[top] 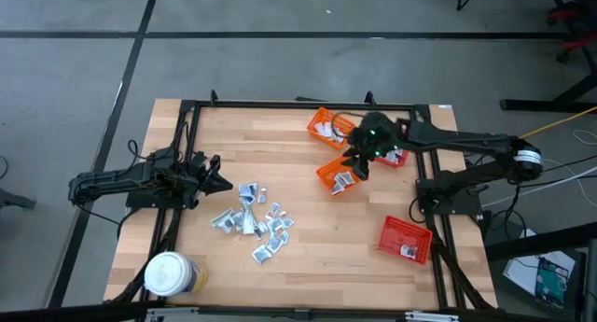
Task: Pick & Place First Aid Supplies
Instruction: Adjust the bins
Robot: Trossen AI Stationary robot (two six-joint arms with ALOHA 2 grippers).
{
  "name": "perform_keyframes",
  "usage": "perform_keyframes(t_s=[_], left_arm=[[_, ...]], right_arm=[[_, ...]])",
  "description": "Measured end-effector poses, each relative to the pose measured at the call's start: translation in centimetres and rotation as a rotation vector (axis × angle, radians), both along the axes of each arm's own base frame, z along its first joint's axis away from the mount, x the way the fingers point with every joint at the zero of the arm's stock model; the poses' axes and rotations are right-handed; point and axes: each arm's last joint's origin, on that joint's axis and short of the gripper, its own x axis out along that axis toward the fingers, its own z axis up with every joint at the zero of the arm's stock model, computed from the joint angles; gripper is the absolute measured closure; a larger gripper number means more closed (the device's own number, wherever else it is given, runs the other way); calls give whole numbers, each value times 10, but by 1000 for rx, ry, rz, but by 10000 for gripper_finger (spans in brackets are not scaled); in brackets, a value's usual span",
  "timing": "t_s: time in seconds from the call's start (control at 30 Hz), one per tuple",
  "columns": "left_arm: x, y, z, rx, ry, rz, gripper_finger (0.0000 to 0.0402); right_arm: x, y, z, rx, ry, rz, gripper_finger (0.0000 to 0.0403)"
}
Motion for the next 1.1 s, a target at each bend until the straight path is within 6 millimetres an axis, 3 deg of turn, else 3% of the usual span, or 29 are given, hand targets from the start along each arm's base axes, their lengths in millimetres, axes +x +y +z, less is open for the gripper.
perform_keyframes(t_s=[0.13, 0.4, 0.6, 0.83, 0.97, 1.1], left_arm=[[0, 0, 0, 0, 0, 0, 386], [0, 0, 0, 0, 0, 0, 386], [0, 0, 0, 0, 0, 0, 386], [0, 0, 0, 0, 0, 0, 386], [0, 0, 0, 0, 0, 0, 386], [0, 0, 0, 0, 0, 0, 386]], right_arm=[[-17, 22, -7, -57, -195, -19, 240], [-55, 64, -22, 90, -509, 138, 240], [-71, 80, -34, 20, -525, 10, 240], [-80, 96, -51, 25, -565, 87, 240], [-90, 97, -66, 48, -671, 103, 240], [-96, 96, -80, 90, -628, 46, 240]])
